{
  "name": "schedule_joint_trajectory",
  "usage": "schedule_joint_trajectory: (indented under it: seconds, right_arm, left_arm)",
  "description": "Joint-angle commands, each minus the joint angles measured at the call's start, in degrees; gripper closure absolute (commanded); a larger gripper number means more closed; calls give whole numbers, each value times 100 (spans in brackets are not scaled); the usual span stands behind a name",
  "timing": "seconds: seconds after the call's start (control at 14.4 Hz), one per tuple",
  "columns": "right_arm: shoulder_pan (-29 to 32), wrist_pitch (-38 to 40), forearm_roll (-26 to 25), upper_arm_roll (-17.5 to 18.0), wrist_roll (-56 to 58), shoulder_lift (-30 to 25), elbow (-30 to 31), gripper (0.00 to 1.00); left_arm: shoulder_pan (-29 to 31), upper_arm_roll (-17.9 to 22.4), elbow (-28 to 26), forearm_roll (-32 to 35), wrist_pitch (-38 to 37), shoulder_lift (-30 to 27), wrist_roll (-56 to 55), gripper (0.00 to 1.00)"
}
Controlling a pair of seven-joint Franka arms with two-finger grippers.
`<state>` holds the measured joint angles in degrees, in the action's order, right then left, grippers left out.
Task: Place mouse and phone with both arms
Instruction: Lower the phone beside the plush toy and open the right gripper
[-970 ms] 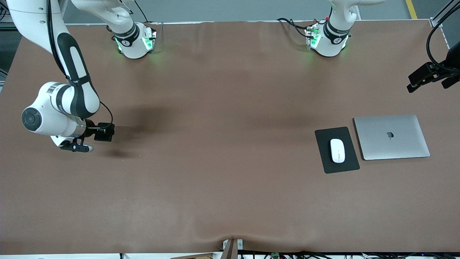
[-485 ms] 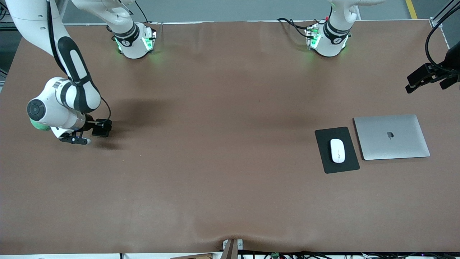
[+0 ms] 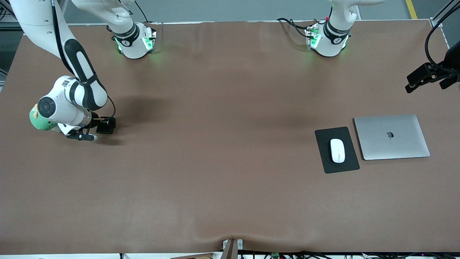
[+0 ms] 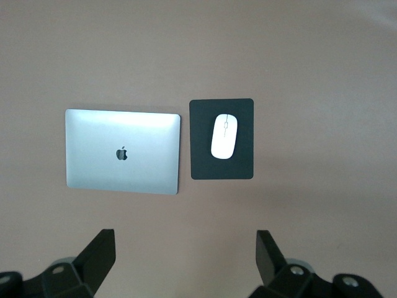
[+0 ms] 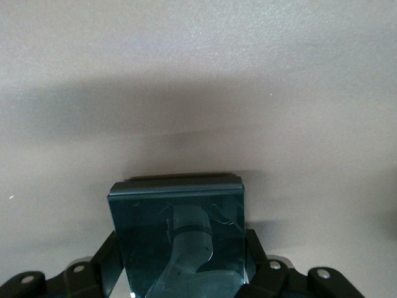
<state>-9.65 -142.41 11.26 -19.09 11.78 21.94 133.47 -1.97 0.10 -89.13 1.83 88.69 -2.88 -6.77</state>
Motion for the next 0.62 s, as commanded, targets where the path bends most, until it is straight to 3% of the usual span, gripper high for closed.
schedule_joint_trajectory:
  seconds: [0.0, 0.07, 0.28, 0.55]
  right_arm:
    - [-20, -16, -18, -7, 35, -23, 39, 26]
    - [-37, 2, -18, -7, 35, -23, 21, 0]
    - [-90, 421, -18, 10, 9, -58, -328, 0]
    - [-160, 2336, -27, 10, 18, -41, -1848, 0]
  left_arm:
    - [74, -36, 10, -60, 8, 24, 97, 0]
    - [82, -36, 10, -60, 26, 128, 97, 0]
    - [56, -36, 10, -51, 61, 165, 97, 0]
    - [91, -27, 106, -95, 52, 130, 115, 0]
